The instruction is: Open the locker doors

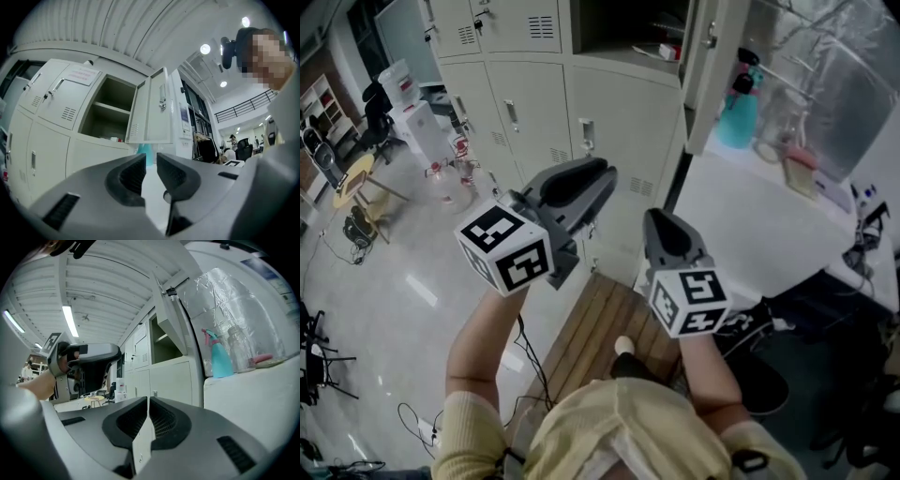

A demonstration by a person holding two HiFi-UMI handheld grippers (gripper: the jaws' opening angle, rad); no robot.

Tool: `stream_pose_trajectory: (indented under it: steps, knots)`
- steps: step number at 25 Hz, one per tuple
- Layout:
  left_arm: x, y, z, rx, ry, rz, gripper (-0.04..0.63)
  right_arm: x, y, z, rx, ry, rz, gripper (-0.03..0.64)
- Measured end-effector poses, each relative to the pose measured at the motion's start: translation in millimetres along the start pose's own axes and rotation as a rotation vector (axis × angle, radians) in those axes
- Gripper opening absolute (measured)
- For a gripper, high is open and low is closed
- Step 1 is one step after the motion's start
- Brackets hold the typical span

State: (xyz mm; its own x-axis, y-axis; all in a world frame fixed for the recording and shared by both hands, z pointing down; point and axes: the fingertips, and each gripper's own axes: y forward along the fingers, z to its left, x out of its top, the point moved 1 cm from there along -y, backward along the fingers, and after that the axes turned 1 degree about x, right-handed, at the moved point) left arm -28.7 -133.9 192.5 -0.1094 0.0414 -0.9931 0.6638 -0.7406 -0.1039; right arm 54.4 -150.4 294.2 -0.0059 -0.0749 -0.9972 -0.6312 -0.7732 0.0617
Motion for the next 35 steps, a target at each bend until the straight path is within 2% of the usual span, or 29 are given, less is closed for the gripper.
stream_pose_trajectory:
  steps: [6,12,19,22,26,29,35]
  knots:
    - [-28.1,-32.1,21.9,0.085,-0.074,0.015,0.054,-8.7,-0.4,7.6,0.008,0.006,0.017,-0.006]
    - [-53.0,-62.8,35.7,0.141,-0.192,0.009,0.018,-15.4,-4.5,14.4,-0.001,0.01,0.023,-0.006]
    - [-83.0,-74.5,53.6,0.227,-0.247,0.016,0.006,-25.5,7.0,11.9,0.02,0.005,0.032,-0.006]
    - [-101.0,-72.0,68.3,0.3,-0.228,0.034,0.006,-30.9,20.1,4.7,0.036,0.007,0.042,-0.006]
    - [-124.5,-63.9,78.4,0.389,-0.131,0.113,0.006,-42.3,35.4,-8.1,0.055,0.022,0.069,-0.006]
    - [-135.7,-53.0,84.2,0.42,-0.079,0.161,0.008,-47.4,46.8,-17.4,0.069,0.031,0.083,-0.006]
    - [-157.1,-44.5,96.4,0.48,-0.089,0.189,0.013,-60.9,63.7,-29.1,0.101,0.026,0.102,-0.006]
